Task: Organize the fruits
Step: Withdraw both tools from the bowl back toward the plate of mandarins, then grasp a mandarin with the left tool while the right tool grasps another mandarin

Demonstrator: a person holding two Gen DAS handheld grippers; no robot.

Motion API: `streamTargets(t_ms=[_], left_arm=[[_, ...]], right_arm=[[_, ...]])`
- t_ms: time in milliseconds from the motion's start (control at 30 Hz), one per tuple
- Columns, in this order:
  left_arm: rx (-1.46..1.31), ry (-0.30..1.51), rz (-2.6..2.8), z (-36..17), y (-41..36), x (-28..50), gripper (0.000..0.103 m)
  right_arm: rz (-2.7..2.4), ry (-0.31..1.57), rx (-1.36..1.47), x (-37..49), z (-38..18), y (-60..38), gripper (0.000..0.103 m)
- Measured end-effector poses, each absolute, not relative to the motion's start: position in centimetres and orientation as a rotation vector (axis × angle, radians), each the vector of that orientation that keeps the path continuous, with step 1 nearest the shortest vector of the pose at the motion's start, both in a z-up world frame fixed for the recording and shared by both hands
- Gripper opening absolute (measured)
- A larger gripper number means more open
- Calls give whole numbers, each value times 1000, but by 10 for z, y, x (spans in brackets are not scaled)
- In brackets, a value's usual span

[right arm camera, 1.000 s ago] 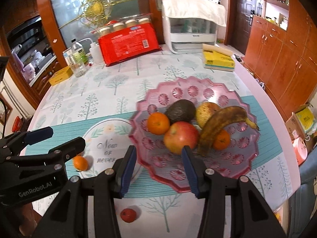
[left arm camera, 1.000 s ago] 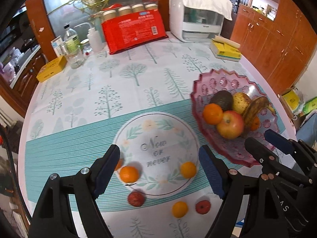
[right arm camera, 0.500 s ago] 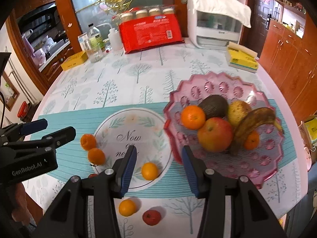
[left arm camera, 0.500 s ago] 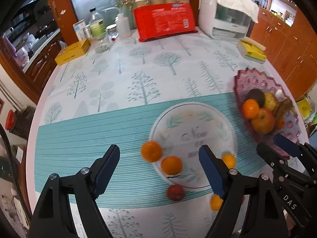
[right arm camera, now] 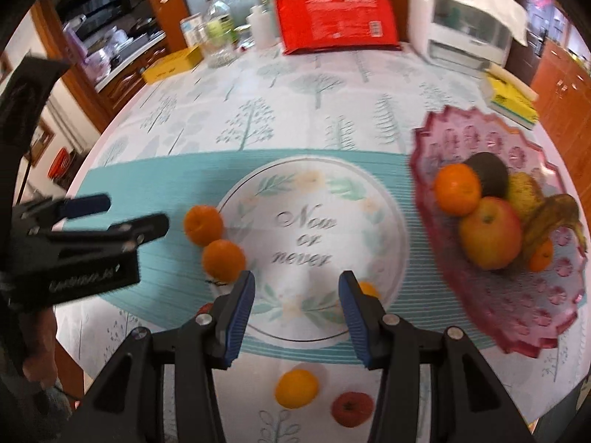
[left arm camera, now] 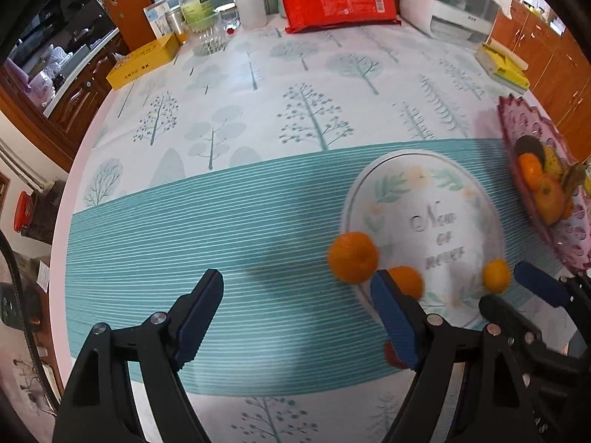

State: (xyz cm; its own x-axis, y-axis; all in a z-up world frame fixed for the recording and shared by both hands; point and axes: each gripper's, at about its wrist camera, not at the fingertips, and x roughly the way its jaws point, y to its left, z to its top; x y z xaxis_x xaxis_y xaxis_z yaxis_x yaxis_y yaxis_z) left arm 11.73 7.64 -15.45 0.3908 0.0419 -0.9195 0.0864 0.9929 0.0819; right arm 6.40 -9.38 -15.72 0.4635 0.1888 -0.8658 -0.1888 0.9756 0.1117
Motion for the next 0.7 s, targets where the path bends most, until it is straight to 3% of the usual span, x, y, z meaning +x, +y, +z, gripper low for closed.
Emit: streamTargets(t_ms=[700], left_arm=[[80,1264,-146,-184,102,146,81]], right_arm=[[359,1224,82,100,-209,-35,48]])
